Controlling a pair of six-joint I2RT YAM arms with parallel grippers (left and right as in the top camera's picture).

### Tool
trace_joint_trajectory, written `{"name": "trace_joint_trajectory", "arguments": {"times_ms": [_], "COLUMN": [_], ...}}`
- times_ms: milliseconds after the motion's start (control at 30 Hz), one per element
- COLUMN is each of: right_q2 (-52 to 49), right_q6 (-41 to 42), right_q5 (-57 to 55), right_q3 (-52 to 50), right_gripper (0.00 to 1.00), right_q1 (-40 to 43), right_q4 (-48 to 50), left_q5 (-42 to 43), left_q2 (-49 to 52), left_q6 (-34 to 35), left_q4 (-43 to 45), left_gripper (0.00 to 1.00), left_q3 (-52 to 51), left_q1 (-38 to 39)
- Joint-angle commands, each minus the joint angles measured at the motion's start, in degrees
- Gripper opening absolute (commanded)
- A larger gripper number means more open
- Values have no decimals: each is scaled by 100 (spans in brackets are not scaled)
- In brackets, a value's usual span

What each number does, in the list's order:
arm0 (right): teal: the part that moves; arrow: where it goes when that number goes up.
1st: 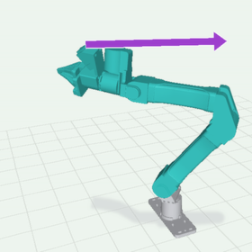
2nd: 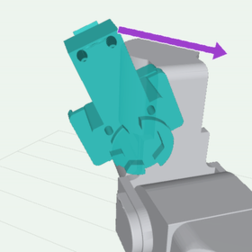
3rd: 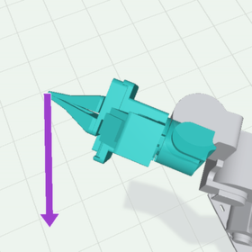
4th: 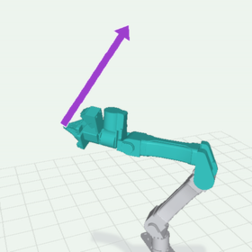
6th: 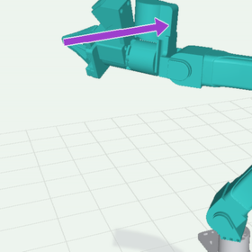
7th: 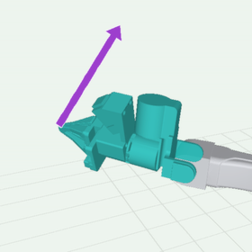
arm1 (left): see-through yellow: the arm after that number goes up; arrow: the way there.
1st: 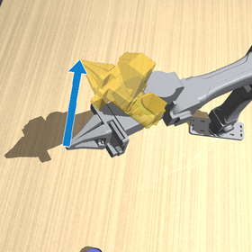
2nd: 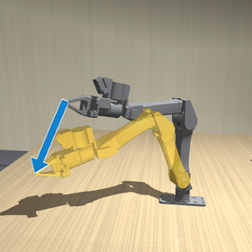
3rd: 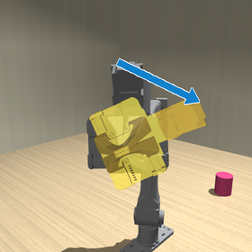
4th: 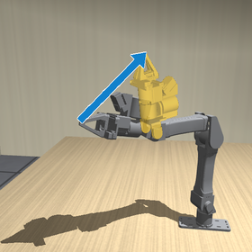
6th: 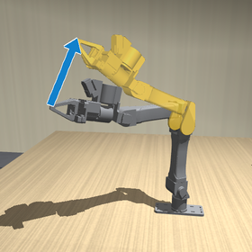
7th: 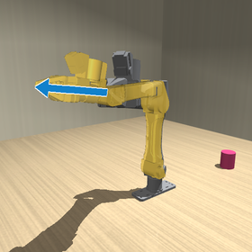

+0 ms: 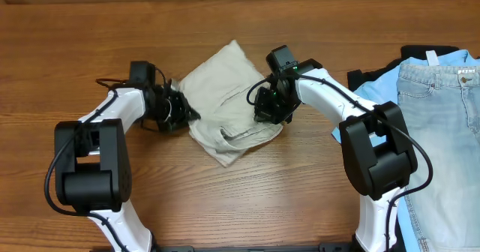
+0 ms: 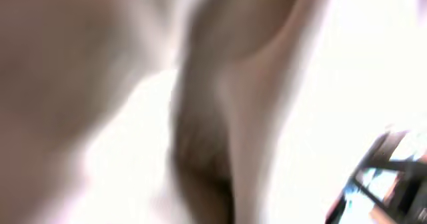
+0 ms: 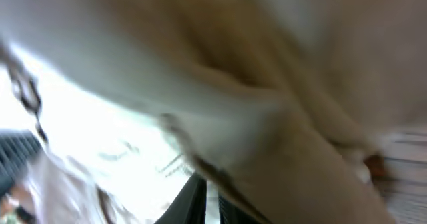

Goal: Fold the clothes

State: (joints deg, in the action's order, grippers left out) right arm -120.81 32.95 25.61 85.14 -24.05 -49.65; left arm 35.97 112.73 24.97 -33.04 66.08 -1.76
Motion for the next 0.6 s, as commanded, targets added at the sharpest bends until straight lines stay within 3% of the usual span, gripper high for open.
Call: {"name": "trace_joint_trajectory", "arguments": {"times_ms": [0,67,167,200,300,467,567], "right_q2": [37,35,35,35,24,24,24], "right_q6": [-693,-944,-905,-881,-411,-269,-267], "right_q5": [549,608,601,601,428,271,271], "right_q3": [0,0,-2,-2,-2,-2,-2], "right_gripper": [11,15,16,16,19,19,19], "right_q1": [-33,-33,-33,-33,-33,-33,-33], "right_q4": [-4,7,-13,-13,-11,118,142], "left_q5": [-511,-505,-402,-245,264,-348,-511], "left_q2": [42,42,42,42,42,42,42], "left_q6": [111,-114,-282,-332,-549,-481,39], "left_q4": [219,136,-120,-229,-894,-1480,-1290], "left_gripper": [19,34,73,82,90,99,100], "left_q3": [306,501,745,804,866,616,269], "left_q1": [-133,-114,-111,-114,-101,111,240]}}
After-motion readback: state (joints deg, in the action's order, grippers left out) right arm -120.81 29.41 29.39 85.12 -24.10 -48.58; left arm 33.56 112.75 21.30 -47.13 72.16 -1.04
